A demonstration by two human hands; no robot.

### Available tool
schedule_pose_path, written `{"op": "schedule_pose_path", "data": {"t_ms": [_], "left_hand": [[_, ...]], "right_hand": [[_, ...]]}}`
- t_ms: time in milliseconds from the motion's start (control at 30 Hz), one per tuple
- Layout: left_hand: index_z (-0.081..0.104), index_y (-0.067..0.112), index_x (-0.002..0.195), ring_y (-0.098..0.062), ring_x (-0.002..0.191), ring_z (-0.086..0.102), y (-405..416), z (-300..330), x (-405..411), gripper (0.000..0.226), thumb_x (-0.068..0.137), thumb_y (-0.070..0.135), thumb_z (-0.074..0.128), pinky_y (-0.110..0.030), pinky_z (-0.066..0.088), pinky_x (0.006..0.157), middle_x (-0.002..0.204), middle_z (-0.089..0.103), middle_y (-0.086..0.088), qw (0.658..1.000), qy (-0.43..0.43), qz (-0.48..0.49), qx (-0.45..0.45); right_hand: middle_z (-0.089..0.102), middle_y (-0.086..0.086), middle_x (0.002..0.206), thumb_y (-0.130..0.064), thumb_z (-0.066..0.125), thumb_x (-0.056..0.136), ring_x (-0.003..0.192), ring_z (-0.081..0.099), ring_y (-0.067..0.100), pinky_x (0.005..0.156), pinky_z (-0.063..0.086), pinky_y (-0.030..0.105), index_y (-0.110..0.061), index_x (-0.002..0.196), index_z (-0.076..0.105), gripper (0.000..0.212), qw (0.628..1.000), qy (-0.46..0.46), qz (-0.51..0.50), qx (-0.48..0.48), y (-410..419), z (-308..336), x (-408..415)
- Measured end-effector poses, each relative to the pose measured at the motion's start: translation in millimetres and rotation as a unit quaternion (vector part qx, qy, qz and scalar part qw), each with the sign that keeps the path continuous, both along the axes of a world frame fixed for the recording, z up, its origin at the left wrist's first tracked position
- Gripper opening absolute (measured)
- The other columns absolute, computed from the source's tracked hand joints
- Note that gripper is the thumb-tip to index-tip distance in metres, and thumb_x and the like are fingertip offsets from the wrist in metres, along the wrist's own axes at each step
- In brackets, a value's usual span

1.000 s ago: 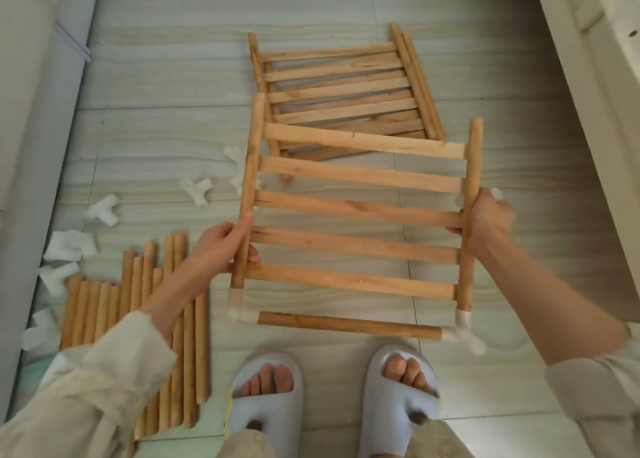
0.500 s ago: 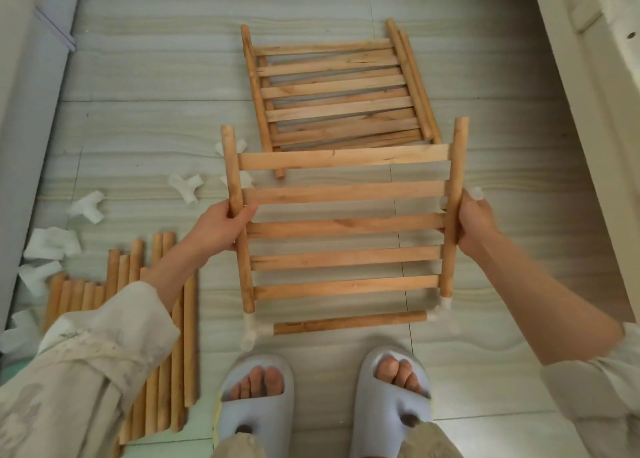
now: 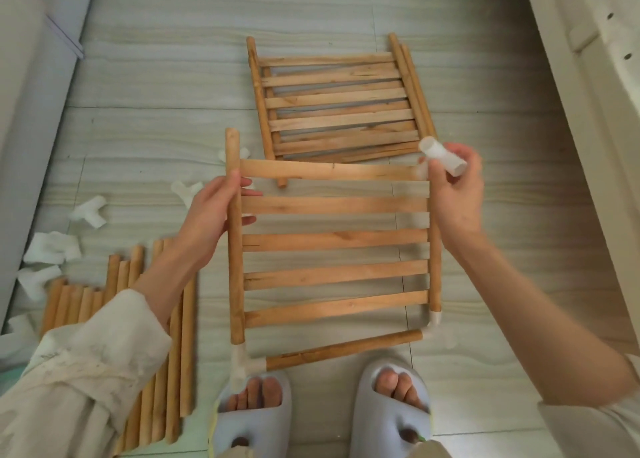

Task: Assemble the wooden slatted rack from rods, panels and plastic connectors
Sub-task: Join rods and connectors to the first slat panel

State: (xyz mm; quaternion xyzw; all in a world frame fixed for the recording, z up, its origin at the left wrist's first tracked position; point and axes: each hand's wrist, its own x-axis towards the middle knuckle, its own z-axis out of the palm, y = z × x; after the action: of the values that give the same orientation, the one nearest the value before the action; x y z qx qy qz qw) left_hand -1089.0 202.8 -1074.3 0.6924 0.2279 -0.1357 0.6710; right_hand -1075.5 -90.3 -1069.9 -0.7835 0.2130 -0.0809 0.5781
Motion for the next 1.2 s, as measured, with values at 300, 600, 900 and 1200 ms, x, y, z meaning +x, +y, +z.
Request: {"op": "schedule_pose_path", "data": {"t_ms": [300,600,900,1200], "left_hand": [[0.063,0.014,0.089,-0.005,0.078,0.064,-14.8,9.7,7.5,0.022,0.094,0.034,0.053,-0.015,0.050,0.072,0.086,0.072,0.007,0.988,-0.037,-0.067,0.134],[0.039,0.036,0.127,0.004,0.088,0.063,-14.9,18.6,-0.2,0.041,0.095,0.012,0.052,-0.011,0.045,0.075,0.085,0.073,0.007,0.982,-0.064,-0.161,0.069],[0.045,0.034,0.127,0.008,0.070,0.058,-14.0,18.4,-0.5,0.042,0.094,0.010,0.051,-0.008,0.040,0.061,0.073,0.070,0.010,0.984,-0.067,-0.154,0.061],[0.052,0.035,0.119,-0.004,0.076,0.063,-16.0,21.0,-0.9,0.029,0.095,0.018,0.053,-0.031,0.050,0.080,0.086,0.069,0.002,0.990,-0.044,-0.127,0.049]], "right_hand": [[0.061,0.009,0.104,-0.002,0.059,0.089,0.084,0.060,0.016,0.062,0.050,0.018,-0.017,0.109,0.058,0.025,0.953,0.093,0.259,0.125,83.6,40.4,57.5],[0.063,0.002,0.086,-0.004,0.061,0.087,0.069,0.060,0.012,0.063,0.047,0.022,-0.017,0.108,0.059,0.025,0.945,0.106,0.276,0.140,129.8,46.3,83.8],[0.064,0.014,0.093,-0.002,0.062,0.087,0.080,0.059,0.024,0.058,0.042,0.023,-0.016,0.104,0.061,0.022,0.928,0.101,0.303,0.192,134.5,49.2,80.1],[0.065,0.001,0.083,0.001,0.061,0.087,0.074,0.064,0.013,0.062,0.048,0.019,-0.020,0.098,0.063,0.024,0.917,0.096,0.361,0.138,137.9,53.6,79.6]]}}
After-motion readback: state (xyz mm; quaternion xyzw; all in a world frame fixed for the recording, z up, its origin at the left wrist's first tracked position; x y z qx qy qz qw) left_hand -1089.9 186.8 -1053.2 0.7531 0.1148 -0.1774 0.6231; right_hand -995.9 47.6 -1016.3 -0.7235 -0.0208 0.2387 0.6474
